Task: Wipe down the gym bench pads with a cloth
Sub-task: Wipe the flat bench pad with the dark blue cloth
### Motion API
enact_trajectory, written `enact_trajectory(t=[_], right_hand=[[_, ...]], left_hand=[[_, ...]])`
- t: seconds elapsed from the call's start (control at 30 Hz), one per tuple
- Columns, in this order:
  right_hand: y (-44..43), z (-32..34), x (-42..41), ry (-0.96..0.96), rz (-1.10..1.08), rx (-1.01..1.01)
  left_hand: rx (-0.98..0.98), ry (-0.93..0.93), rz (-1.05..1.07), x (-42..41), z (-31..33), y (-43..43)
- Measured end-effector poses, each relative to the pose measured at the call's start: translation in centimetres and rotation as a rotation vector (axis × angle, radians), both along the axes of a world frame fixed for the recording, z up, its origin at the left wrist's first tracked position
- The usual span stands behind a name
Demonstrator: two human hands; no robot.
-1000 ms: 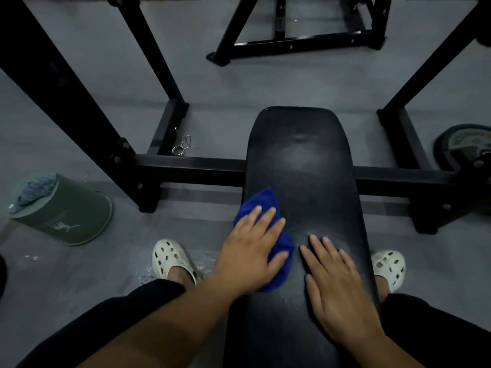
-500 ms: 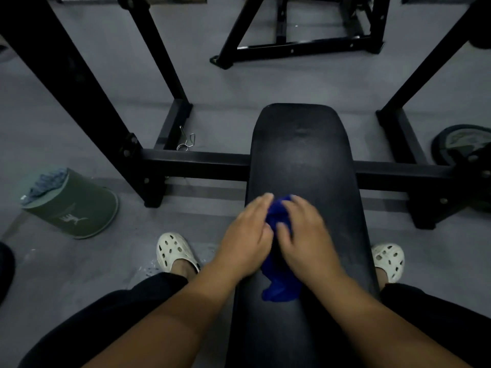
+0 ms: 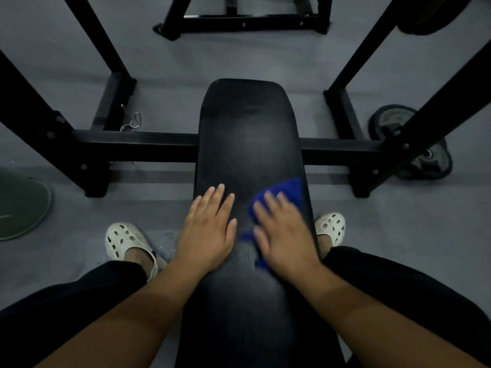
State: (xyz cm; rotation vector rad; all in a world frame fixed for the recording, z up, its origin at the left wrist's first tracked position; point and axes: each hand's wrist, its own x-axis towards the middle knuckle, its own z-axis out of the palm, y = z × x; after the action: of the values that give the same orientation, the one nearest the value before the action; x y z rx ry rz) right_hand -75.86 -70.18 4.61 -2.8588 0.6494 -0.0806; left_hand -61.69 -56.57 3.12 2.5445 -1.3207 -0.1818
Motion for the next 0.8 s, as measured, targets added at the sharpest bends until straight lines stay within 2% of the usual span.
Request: enact_trajectory(t=[0.07, 0.1, 0.13, 0.23, 0.27, 0.3, 0.4, 0.43, 0.5, 0.57, 0.63, 0.73, 0.8], right_hand=[[0.9, 0.8, -4.9, 0.094, 0.280, 0.000], [-0.5, 0.7, -6.2, 0.100, 0.347, -0.015], [-1.9, 0.6, -6.2, 0.094, 0.324, -0.038], [-2.8, 0.6, -2.9, 0.060, -0.121, 0.022], [-1.2, 0.6, -2.1, 0.051, -0.163, 0.033], [0.7, 0.5, -2.0, 0.062, -0.113, 0.051], [3.2, 1.1, -5.0, 0.109, 0.273, 0.151], [2.6, 1.8, -5.2, 0.112, 0.290, 0.243], [2.0, 3.2, -4.8, 0.001, 0.079, 0.449], [2.8, 3.6, -4.8, -0.117, -0.162, 0.468], [4.6, 3.3, -5.3, -0.067, -0.195, 0.425], [6.1, 3.4, -6.2, -0.133, -0.259, 0.643], [5.8, 3.9, -7.1, -0.163, -0.316, 0.654]], left_hand=[[0.005, 0.007, -0.002, 0.0, 0.2, -0.1], [0.008, 0.009, -0.001, 0.0, 0.3, -0.1], [0.012, 0.011, -0.002, -0.1, 0.4, -0.1], [0.039, 0.009, 0.012, -0.4, 0.6, 0.0], [0.046, 0.014, 0.021, -0.6, 0.7, 0.1], [0.047, 0.020, 0.023, -0.9, 0.7, 0.3], [0.040, 0.019, 0.002, -2.6, 1.0, 1.4], [0.036, 0.023, -0.011, -3.3, 1.3, 1.8], [-0.001, 0.047, -0.032, -4.7, 2.1, 2.3], [-0.047, 0.088, -0.054, -6.2, 3.1, 2.4], [-0.060, 0.138, -0.104, -7.8, 3.9, 2.1], [-0.042, 0.254, -0.172, -10.3, 4.5, 1.9], [0.012, 0.207, -0.174, -11.3, 4.4, 2.5]])
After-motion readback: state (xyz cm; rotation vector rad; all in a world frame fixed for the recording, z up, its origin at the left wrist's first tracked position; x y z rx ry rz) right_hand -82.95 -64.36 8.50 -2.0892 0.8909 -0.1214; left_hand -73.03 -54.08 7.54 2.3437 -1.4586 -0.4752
